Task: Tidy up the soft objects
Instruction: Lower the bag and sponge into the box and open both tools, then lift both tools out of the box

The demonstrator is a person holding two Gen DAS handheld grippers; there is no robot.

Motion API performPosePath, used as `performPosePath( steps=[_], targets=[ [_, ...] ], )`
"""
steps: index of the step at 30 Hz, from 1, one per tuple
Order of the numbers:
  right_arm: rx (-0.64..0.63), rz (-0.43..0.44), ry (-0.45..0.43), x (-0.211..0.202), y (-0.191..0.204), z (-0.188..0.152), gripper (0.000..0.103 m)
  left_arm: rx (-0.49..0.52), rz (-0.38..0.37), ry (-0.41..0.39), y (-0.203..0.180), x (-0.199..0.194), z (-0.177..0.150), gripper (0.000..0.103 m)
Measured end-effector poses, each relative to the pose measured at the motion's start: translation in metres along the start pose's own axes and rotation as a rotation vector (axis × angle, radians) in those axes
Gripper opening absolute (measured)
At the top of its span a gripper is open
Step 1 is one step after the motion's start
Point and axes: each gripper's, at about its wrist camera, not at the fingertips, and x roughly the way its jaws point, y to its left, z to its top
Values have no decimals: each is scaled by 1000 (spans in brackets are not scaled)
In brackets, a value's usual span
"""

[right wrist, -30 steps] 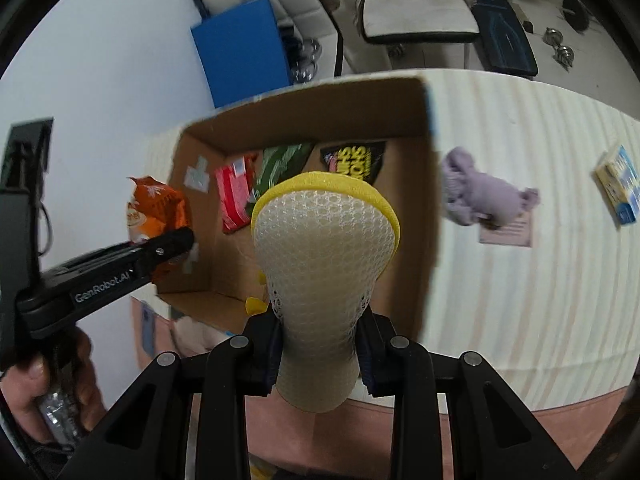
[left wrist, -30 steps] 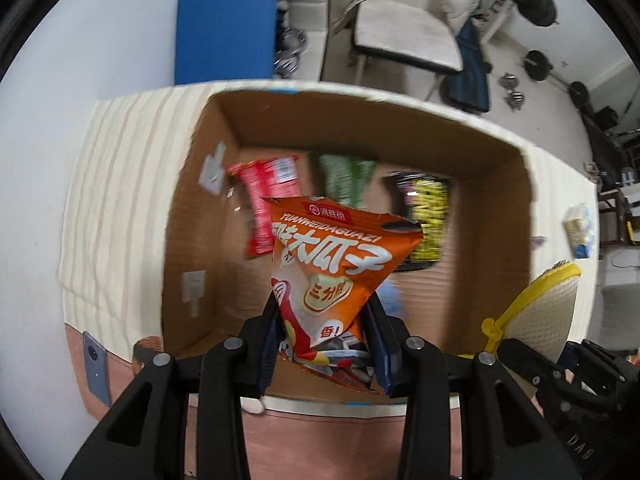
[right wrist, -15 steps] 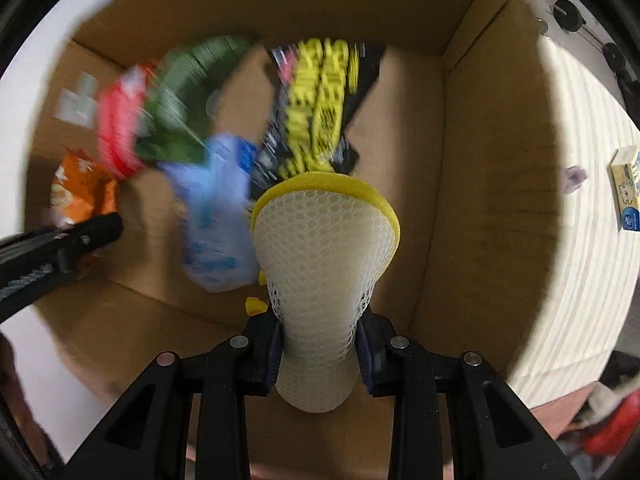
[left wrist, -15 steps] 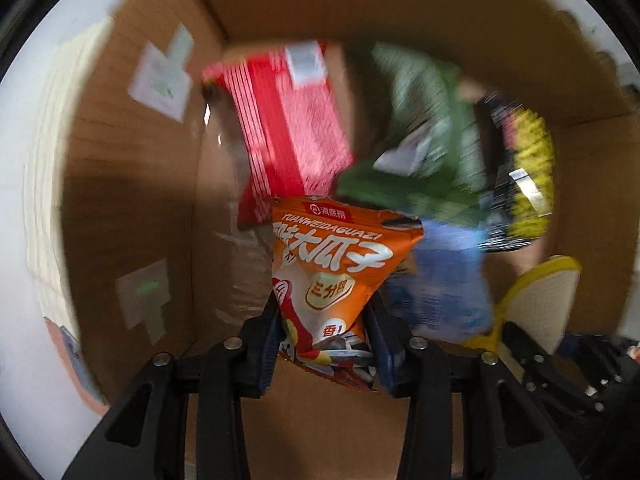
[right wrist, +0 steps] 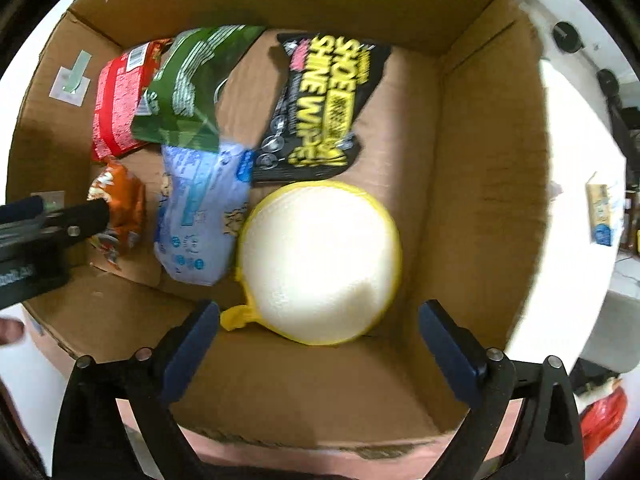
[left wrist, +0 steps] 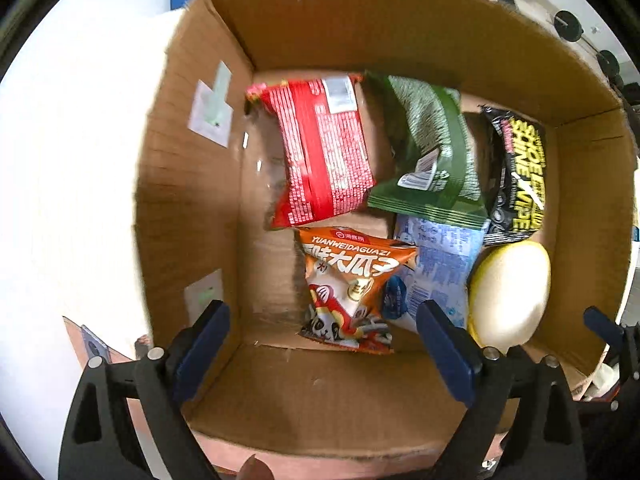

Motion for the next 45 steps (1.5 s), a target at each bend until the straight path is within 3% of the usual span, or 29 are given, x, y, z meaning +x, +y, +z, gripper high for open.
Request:
performPosePath(
  steps=[11, 15, 23, 28, 34, 39, 43, 45],
  targets=[
    [67, 83, -132, -73, -35, -26, 103, 6, 6, -167, -17, -63, -31, 98],
    [71, 105, -190, -97, -37, -48, 103, -8, 6, -242, -22, -95, -58, 98],
    [82, 133, -318, -111, -31, -84, 103, -40, 14, -376, -21, -136, -102, 98],
    [79, 154, -374, -134, -36, -108, 103, -38, 12, -423, -26, -155, -127, 98],
    [81, 206, -385, -143, -43, -121, 103, -23, 4, -448, -40, -169, -133, 98],
    [126, 275, -399, -146, -74, -129, 103, 53, 2, -482, -85, -186, -121, 98],
    [225, 286, -407, -145, -138, -140, 103, 209, 19, -503, -154, -192, -97, 98],
    [272, 260, -405, -143, -172, -142, 103, 338, 57, -489, -205, -187, -77, 98]
  ],
)
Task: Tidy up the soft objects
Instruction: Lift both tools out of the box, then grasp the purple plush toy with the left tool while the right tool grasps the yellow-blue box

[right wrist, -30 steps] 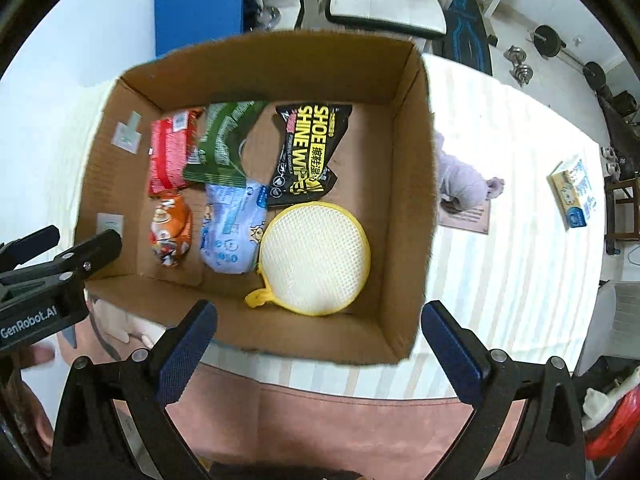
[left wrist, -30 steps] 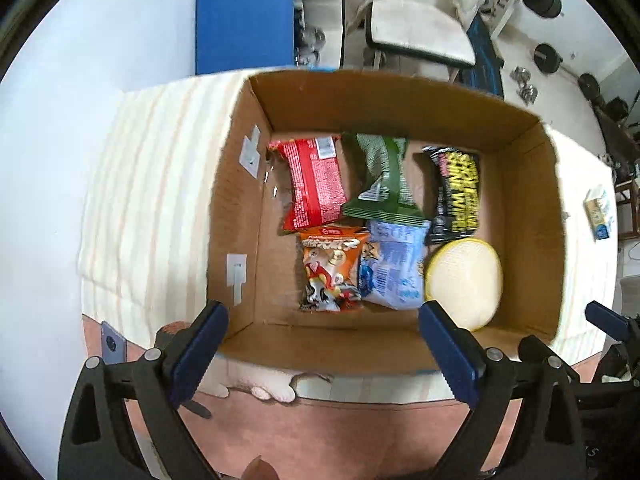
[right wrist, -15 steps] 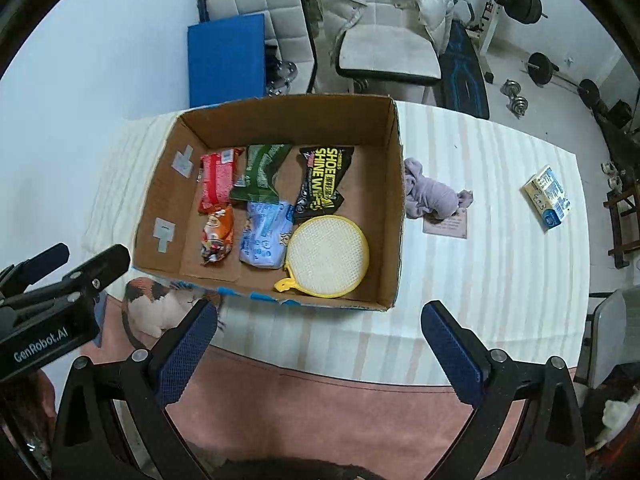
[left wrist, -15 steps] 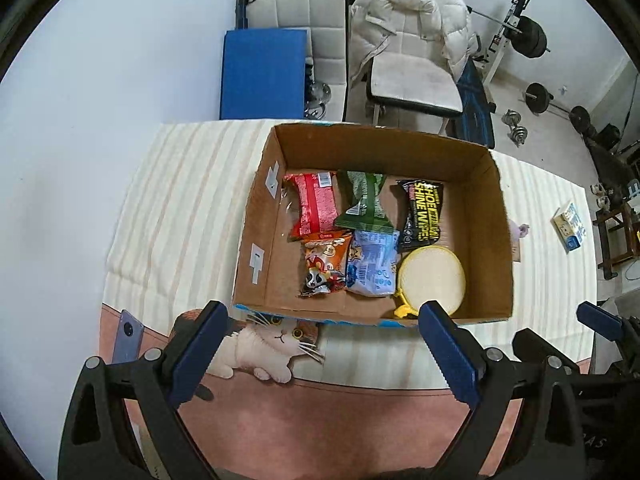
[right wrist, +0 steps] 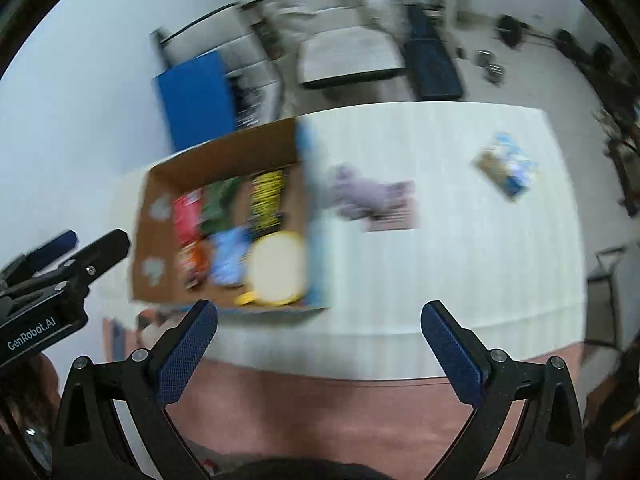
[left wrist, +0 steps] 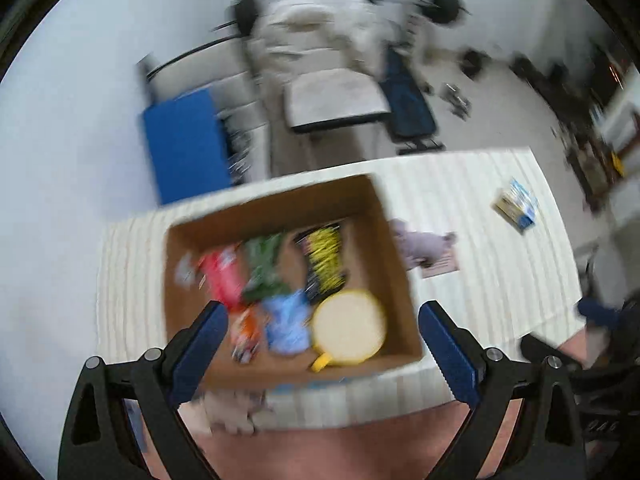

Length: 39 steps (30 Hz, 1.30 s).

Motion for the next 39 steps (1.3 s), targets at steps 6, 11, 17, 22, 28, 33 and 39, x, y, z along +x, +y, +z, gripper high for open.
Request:
performPosePath(
  steps=[6, 11, 17, 22, 28, 33, 39],
  targets=[
    [154, -122, 22, 6, -122, 36, 103, 250, 6, 182, -99, 83, 74, 98],
    [252, -140, 33, 32, -197, 72, 103, 37, -122, 386, -129, 160, 101, 98],
    [238, -171, 108, 79, -249, 114, 103, -497, -249, 546, -118, 236, 71, 98],
    [108, -206, 173, 114, -259, 143, 103, -697, -240, 598, -112, 271, 51, 98],
    [-21, -219, 222, 153, -259, 174, 103, -811, -197, 546, -91, 280, 56, 96],
    [-99, -226, 304, 197, -259, 193, 103, -786, -133, 506, -89, 283, 67, 62],
    [-132, -251, 373, 239, -265, 198, 103, -695, -103, 473, -98, 279, 62, 34]
  ],
)
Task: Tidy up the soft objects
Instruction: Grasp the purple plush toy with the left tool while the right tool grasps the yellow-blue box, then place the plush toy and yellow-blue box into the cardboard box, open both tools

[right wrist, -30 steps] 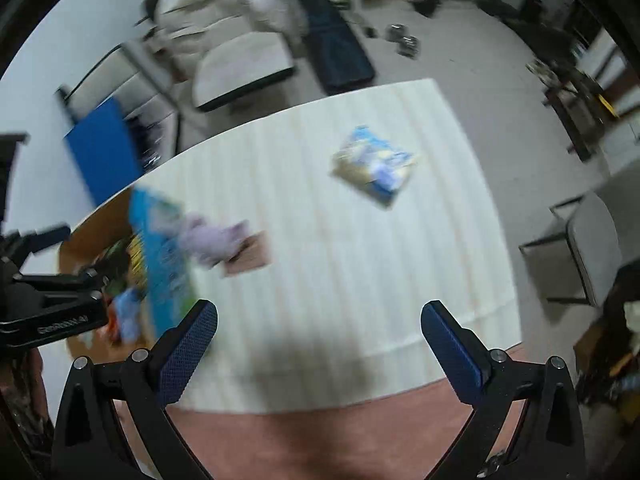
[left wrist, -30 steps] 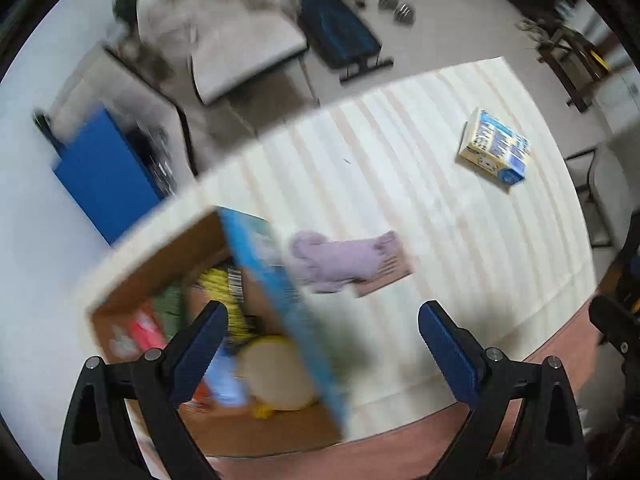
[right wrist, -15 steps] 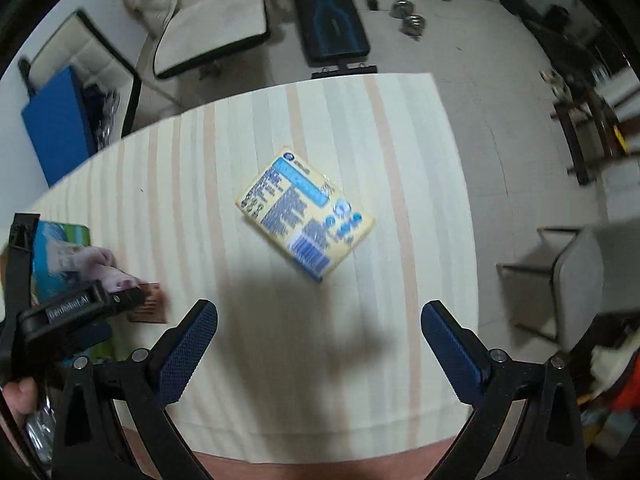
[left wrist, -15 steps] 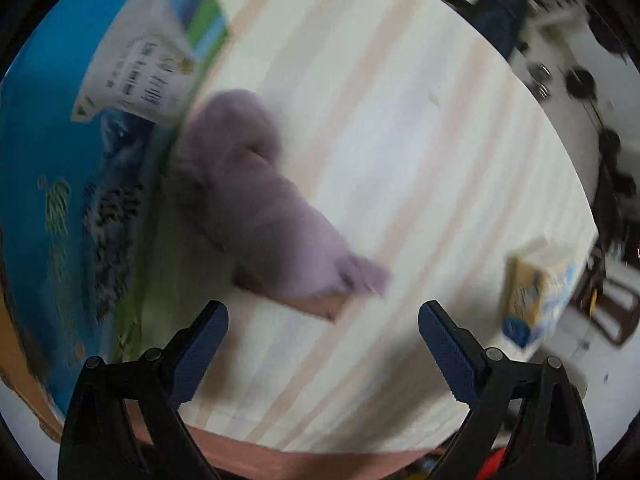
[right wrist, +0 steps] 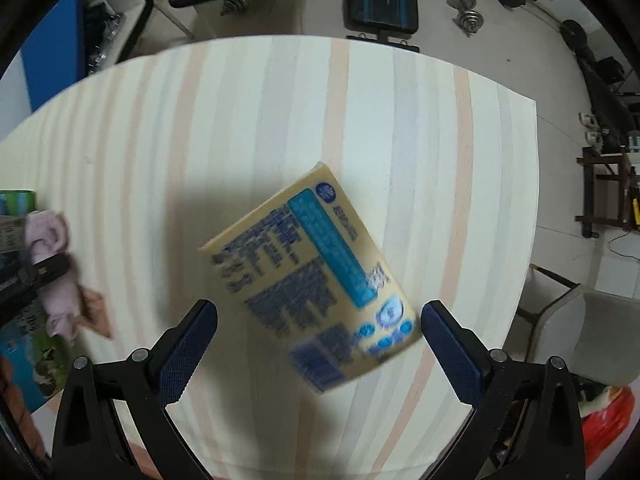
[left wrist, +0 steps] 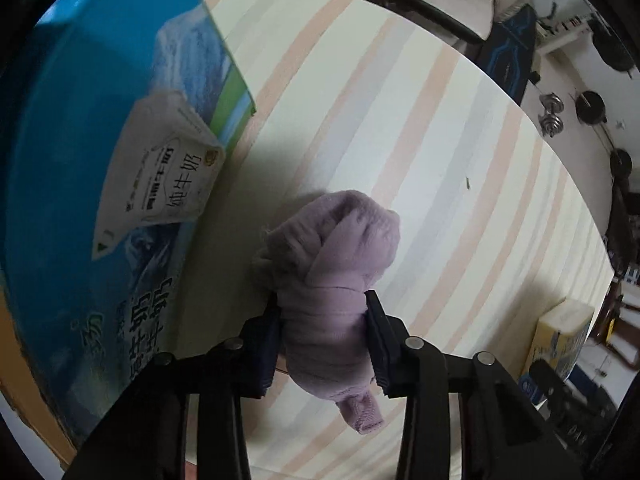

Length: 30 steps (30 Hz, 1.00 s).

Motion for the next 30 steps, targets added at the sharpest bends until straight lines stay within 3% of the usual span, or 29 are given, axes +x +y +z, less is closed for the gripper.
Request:
performPosePath(
  steps=[1, 3, 4, 13, 19, 30],
  targets=[
    [0, 21, 11, 4, -1, 1, 102, 13, 0, 0, -2, -1, -1, 34],
    [28, 52, 31, 10, -5, 1, 87, 39, -7, -2, -7, -3, -8, 34],
    [35, 47, 36, 13, -7, 0, 71, 53, -9, -3, -8, -3, -9, 33],
    [103, 118, -6, 4, -14, -34, 67, 216, -28, -95, -36, -33, -26, 33],
    [107, 200, -73, -26, -1, -76, 66, 284, -97, -123, -16, -62, -54, 33],
    [111, 327, -196, -102, 62, -152, 66, 350, -188, -208, 41, -136, -77, 33]
  ],
)
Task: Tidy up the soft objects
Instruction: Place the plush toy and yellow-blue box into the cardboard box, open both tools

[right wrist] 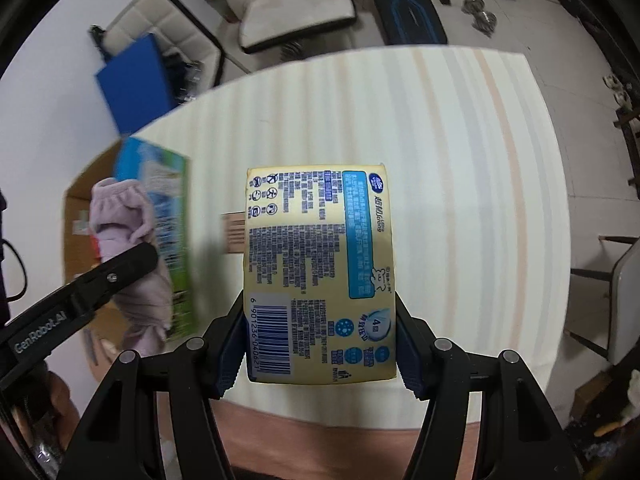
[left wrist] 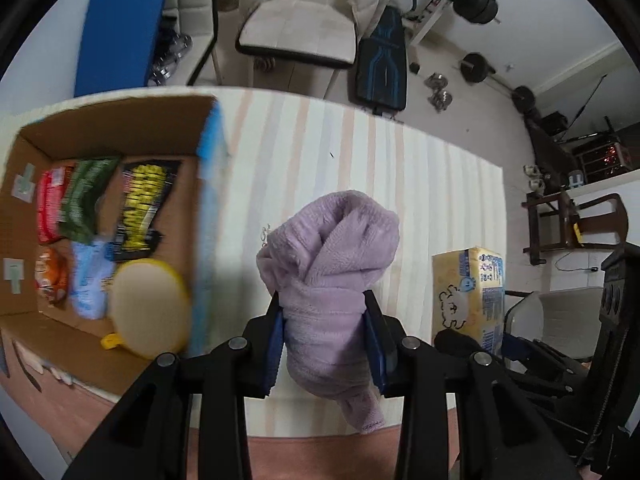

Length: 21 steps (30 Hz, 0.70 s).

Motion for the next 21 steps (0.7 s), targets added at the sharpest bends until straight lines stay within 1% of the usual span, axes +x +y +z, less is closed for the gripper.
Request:
performPosePath(
  steps=[2, 5, 8, 10, 12, 14, 15, 17, 19, 21],
  targets=[
    [-13, 41, -22, -14, 23, -10, 66, 3, -4, -31, 16, -24, -3, 33],
    [-42, 87, -49, -29, 64, -21, 66, 5, 19, -75, 49, -58, -3, 33],
    [-69, 124, -64, -35, 109, -27, 66, 19, 91, -113, 85, -84, -4, 33],
    [-75, 124, -62, -30, 140, -25, 66, 28, 149, -132, 110, -99, -5, 33],
    [-83, 117, -59, -19, 173, -23, 66, 22, 200, -131, 138, -107, -3, 33],
    [-83, 98, -56, -6, 202, -17, 66, 8, 259, -123, 162, -111, 1, 33],
    [-86, 84, -55, -1, 212, -16, 66, 1, 276, -120, 175, -111, 2, 33],
    [-83, 38, -58, 14, 237, -12, 66, -12, 318, -105, 198, -105, 8, 33],
    [-78, -11, -62, 21, 251, -15, 66, -21, 335, -69, 217, -93, 12, 33],
    [-77, -82, -67, 35, 266, -8, 66, -37, 349, -28, 238, -79, 14, 33]
  ],
)
